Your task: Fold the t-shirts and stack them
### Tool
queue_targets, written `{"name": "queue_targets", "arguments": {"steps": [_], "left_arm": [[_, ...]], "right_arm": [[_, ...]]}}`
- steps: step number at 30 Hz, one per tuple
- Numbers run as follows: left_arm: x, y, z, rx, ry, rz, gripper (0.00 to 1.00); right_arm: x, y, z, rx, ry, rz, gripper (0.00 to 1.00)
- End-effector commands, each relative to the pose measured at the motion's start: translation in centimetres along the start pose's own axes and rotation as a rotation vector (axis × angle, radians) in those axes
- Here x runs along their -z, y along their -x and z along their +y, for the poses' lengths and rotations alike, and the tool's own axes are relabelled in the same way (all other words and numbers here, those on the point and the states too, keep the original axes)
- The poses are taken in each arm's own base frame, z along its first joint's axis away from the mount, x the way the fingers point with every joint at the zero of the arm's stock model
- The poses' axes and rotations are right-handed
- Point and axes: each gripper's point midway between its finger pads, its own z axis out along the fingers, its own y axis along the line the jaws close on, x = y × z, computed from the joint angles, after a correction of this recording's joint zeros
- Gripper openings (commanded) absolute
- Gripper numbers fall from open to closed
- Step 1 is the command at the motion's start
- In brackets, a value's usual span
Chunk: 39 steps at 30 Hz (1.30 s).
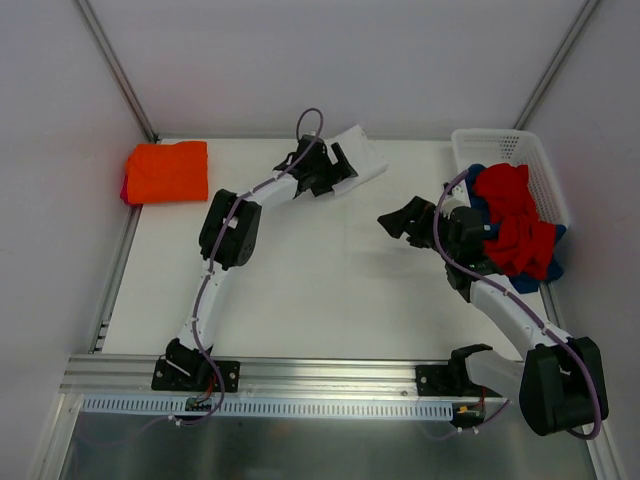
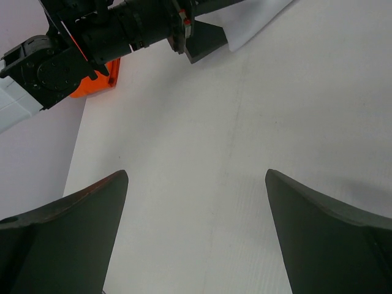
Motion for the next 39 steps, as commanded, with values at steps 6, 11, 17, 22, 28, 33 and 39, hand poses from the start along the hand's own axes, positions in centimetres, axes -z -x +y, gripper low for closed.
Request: {"name": "queue_targets", "arguments": {"steps": [6, 11, 17, 22, 28, 33, 39], "left_arm": [[5.7, 1.2, -2.9, -0.024, -0.017, -0.023, 0.94], [8.3, 2.6, 0.1, -0.026, 0.11, -0.127, 0.94], [7.8, 3.3, 6.0, 0.108, 0.285, -0.223, 0.94], [5.1, 3.1, 6.8, 0.155, 0.277, -0.194, 0.92], [4.1, 3.7, 6.9, 0.175, 0.279, -0.217, 0.92], [2.7, 4.5, 6.6, 0.238, 0.271, -0.25, 0.9], [0.0, 4.1, 6.7, 0.366, 0.258, -0.258, 0.87]], "right_arm": [[0.0, 1.3, 1.5, 0.014, 0.057, -0.033, 1.0], [-0.1, 0.9, 1.5, 0.0, 0.063, -0.022, 0.99], [-0.1, 0.5, 1.0, -0.003, 0.053, -0.015, 0.99], [0.0, 0.4, 0.8, 0.01, 0.047, -0.018, 1.0], [-0.1, 0.3, 0.2, 0.019, 0.027, -0.017, 0.99], [-0.4, 0.2, -0.7, 0.01, 0.008, -0.004, 1.0], [-0.6, 0.6, -1.6, -0.001, -0.007, -0.003, 1.0]]}}
